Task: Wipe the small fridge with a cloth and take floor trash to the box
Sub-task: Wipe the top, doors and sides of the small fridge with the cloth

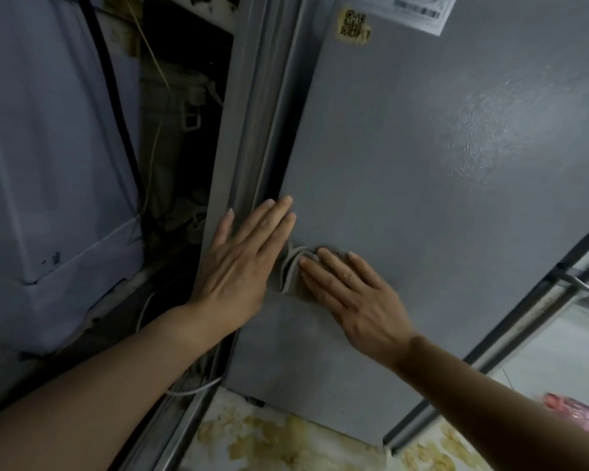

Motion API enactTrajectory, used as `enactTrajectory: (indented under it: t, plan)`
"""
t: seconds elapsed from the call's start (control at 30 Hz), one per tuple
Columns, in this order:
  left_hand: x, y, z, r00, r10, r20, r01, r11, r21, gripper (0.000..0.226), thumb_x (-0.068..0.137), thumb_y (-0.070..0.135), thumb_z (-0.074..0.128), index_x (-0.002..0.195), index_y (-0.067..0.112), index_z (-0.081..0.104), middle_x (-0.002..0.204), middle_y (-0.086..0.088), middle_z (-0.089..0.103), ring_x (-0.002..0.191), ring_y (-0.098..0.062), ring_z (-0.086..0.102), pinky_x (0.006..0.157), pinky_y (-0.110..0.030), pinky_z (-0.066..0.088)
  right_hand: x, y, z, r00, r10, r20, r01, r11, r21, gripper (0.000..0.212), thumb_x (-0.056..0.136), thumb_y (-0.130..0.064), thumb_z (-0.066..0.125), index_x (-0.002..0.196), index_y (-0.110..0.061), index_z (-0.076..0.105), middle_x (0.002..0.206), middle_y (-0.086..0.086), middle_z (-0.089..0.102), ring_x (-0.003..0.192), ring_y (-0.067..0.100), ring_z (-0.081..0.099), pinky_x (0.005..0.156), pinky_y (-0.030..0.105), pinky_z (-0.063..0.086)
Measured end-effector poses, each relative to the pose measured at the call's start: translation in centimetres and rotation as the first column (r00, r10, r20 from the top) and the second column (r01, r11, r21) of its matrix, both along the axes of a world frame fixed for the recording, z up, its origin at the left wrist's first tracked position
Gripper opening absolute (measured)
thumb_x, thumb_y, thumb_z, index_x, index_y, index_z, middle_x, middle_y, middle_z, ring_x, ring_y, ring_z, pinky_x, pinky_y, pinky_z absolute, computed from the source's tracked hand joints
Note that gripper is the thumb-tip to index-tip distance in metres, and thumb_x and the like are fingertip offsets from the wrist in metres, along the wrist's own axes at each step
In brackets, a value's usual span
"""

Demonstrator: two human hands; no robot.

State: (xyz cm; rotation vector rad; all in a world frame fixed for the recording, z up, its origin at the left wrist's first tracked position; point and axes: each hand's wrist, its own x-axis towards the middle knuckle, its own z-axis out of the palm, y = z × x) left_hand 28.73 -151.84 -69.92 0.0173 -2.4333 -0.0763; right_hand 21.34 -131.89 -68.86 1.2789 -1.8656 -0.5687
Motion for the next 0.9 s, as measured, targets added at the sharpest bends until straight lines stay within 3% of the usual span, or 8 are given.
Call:
enactTrajectory:
  t: [0.2,0.27,0.4,0.47,0.57,0.67,0.73,0.9]
  plan:
    - [1.0,-1.1,-1.6,0.997,0.034,-0.071,-0.029,0.997,0.067,0.098,0.064,0.002,0.076,0.146,0.009,0.021,0.157,-0.007,0.015,0.142,-0.022,0.018,0.11,-0.051,0.014,-1.4,-4.9,5.7,1.0,0.002,-0.026,-0.012,0.915,-0.403,0.05,0.097,-0.023,0.027,0.145,-0.012,0.033,0.153,0.008,0.028,0.143,0.029,0.016,0.118,0.046,0.011]
    - [1.2,-1.5,-2.0,0.996,0.047,-0.074,-0.042,0.996,0.076,0.099,0.063,0.003,0.076,0.146,0.009,0.022,0.156,-0.008,0.018,0.14,-0.024,0.019,0.11,-0.052,0.016,-1.3,-5.2,4.0,0.999,-0.008,-0.043,-0.009,0.925,-0.38,0.05,0.097,-0.025,0.028,0.145,-0.012,0.034,0.154,0.007,0.026,0.143,0.03,0.016,0.118,0.046,0.01]
    - [1.9,-2.2,-2.3,0.997,0.043,-0.066,-0.037,0.994,0.102,0.093,0.063,0.004,0.073,0.144,0.006,0.027,0.154,-0.011,0.024,0.138,-0.025,0.022,0.109,-0.052,0.019,0.0,-4.5,0.2,0.998,0.026,-0.05,-0.024,0.999,0.029,0.052,0.091,-0.02,0.03,0.141,-0.013,0.04,0.15,0.004,0.034,0.139,0.031,0.029,0.115,0.045,0.019]
    - [2.2,-2.5,-2.4,0.997,0.041,-0.065,-0.035,0.994,0.103,0.094,0.062,0.006,0.074,0.144,0.005,0.029,0.154,-0.011,0.024,0.137,-0.025,0.022,0.109,-0.052,0.02,0.2,-4.4,0.9,0.998,0.019,-0.056,-0.013,0.995,0.1,0.051,0.091,-0.018,0.029,0.14,-0.012,0.042,0.148,0.005,0.038,0.137,0.03,0.034,0.113,0.046,0.023]
    - [2.4,-2.7,-2.7,0.997,0.03,-0.069,-0.023,0.994,0.107,0.092,0.063,0.008,0.073,0.144,0.004,0.029,0.153,-0.012,0.025,0.136,-0.027,0.024,0.108,-0.053,0.02,-0.1,-5.5,4.2,0.998,-0.009,-0.066,0.0,0.991,-0.132,0.05,0.092,-0.016,0.03,0.139,-0.006,0.043,0.148,0.011,0.038,0.137,0.034,0.033,0.116,0.046,0.012]
    - [2.2,-2.4,-3.0,0.997,0.014,-0.069,-0.003,0.988,0.157,0.075,0.075,0.022,0.05,0.144,0.003,0.027,0.153,-0.014,0.024,0.137,-0.03,0.025,0.109,-0.054,0.019,-0.6,-6.8,6.2,0.997,-0.019,-0.074,-0.005,0.95,-0.313,0.048,0.098,-0.02,0.027,0.144,-0.009,0.036,0.152,0.01,0.031,0.141,0.033,0.024,0.116,0.047,0.01]
    - [2.1,-2.2,-3.3,0.998,0.014,-0.062,-0.001,0.979,0.205,0.073,0.076,0.028,0.038,0.144,0.002,0.027,0.153,-0.015,0.026,0.137,-0.033,0.028,0.109,-0.055,0.018,-0.8,-6.9,5.2,0.996,0.003,-0.089,-0.03,0.949,-0.313,0.047,0.098,-0.022,0.034,0.144,-0.012,0.036,0.152,0.008,0.03,0.141,0.033,0.023,0.116,0.048,0.015]
    - [2.2,-2.6,-5.8,0.997,0.069,-0.024,-0.064,0.98,0.189,0.088,0.068,0.003,0.066,0.145,0.005,0.024,0.154,-0.013,0.023,0.136,-0.033,0.028,0.108,-0.056,0.022,-1.2,-6.9,-0.2,0.991,0.09,-0.102,-0.11,0.97,-0.217,0.047,0.097,-0.019,0.033,0.143,-0.013,0.039,0.15,0.007,0.035,0.14,0.031,0.023,0.116,0.047,0.014]
